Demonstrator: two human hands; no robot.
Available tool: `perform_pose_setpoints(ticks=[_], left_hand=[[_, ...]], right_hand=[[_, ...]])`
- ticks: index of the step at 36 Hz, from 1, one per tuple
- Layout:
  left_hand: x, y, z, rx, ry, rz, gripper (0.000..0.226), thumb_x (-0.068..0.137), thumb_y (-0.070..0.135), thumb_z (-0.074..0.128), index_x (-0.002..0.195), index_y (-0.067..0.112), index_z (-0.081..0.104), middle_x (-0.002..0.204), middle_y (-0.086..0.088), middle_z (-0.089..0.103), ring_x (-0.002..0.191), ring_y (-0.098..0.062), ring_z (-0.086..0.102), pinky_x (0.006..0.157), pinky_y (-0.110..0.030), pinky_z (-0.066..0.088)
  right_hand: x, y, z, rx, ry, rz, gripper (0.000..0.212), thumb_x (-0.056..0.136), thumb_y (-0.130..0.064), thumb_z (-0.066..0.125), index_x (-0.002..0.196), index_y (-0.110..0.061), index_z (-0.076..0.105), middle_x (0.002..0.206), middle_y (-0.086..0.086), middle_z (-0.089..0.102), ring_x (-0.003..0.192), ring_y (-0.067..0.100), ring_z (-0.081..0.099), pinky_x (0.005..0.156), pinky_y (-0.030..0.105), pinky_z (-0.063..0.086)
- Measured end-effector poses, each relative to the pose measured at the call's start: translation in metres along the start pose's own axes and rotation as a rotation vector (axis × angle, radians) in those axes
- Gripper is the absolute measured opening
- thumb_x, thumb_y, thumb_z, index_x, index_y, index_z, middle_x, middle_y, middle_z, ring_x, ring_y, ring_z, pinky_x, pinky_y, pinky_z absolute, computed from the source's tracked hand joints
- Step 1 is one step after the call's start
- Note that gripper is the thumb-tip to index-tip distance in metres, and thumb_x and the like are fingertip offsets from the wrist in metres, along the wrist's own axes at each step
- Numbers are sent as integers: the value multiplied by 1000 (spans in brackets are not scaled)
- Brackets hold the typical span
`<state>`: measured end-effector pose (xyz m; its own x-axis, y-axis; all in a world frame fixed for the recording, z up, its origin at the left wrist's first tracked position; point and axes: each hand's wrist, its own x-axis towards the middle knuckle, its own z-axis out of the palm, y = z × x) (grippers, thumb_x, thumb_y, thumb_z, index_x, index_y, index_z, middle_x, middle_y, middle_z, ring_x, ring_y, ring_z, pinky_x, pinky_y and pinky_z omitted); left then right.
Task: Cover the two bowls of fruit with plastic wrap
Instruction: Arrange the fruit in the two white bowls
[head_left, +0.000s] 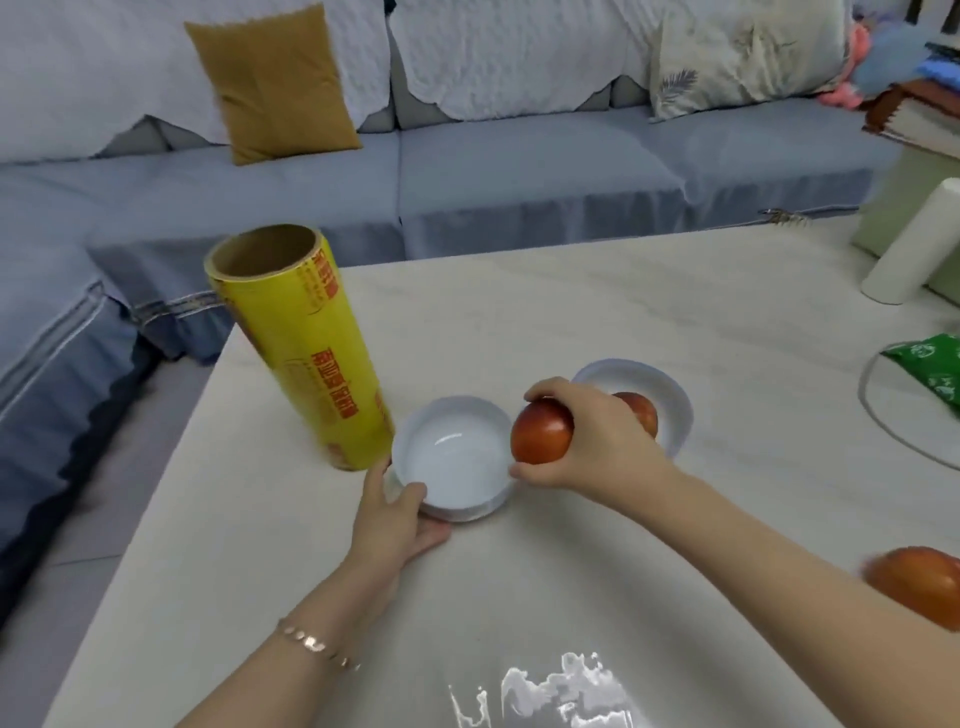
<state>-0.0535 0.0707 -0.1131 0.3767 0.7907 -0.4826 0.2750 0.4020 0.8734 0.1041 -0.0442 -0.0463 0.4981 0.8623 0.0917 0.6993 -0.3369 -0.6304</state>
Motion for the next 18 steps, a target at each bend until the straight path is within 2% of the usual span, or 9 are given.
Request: perform_pose_setpoints(ticks=[4, 6, 9, 12, 14, 16, 18], left_hand=[[-9, -1, -4, -15, -25, -15, 49, 90, 4, 47, 130, 32, 39, 116, -20, 59, 84, -32, 67, 52, -27, 58], [-15, -5, -5, 6, -57, 5, 45, 90, 4, 47, 124, 32, 45, 111, -14, 61, 87, -30, 67, 52, -27, 57], [-22, -14, -7, 23, -106, 30, 44, 89, 0, 46, 117, 33, 52, 108, -2, 62, 95, -26, 66, 59, -34, 60], [-22, -20, -10, 88, -138, 32, 44, 91, 4, 44, 120, 36, 51, 108, -7, 67, 91, -27, 68, 68, -39, 60], [-21, -24, -14, 142, -145, 39, 44, 93, 10, 42, 125, 39, 48, 109, -6, 66, 86, -26, 68, 73, -40, 59], [-22, -28, -18, 275, -143, 112, 47, 94, 16, 42, 136, 38, 39, 116, 0, 63, 101, -23, 64, 88, -39, 54], [-25, -29, -19, 490, -77, 303, 57, 94, 21, 48, 145, 32, 27, 131, 3, 50, 123, -16, 47, 104, -27, 35]], right_hand=[[20, -21, 26, 10, -145, -44, 70, 62, -34, 80, 123, -23, 47, 120, -5, 56, 109, 13, 53, 86, 19, 37], [28, -26, 44, -63, -245, -71, 69, 63, -33, 79, 122, -21, 46, 121, -4, 54, 110, 15, 52, 85, 19, 36], [31, -25, 68, -247, -384, -115, 57, 65, -33, 74, 113, -20, 47, 115, 0, 53, 104, 20, 54, 82, 27, 43], [21, -21, 88, -333, -496, -120, 54, 72, -38, 67, 117, -19, 44, 117, 6, 46, 99, 23, 54, 84, 32, 46], [16, -19, 97, -318, -491, -139, 51, 77, -35, 64, 120, -18, 43, 117, 12, 46, 100, 27, 52, 83, 34, 46], [14, -16, 101, -270, -473, -139, 58, 76, -32, 66, 126, -17, 41, 120, 13, 46, 108, 29, 49, 88, 35, 45], [13, -12, 100, -188, -485, -77, 72, 73, -30, 71, 134, -18, 34, 127, 11, 44, 116, 27, 47, 96, 34, 42]])
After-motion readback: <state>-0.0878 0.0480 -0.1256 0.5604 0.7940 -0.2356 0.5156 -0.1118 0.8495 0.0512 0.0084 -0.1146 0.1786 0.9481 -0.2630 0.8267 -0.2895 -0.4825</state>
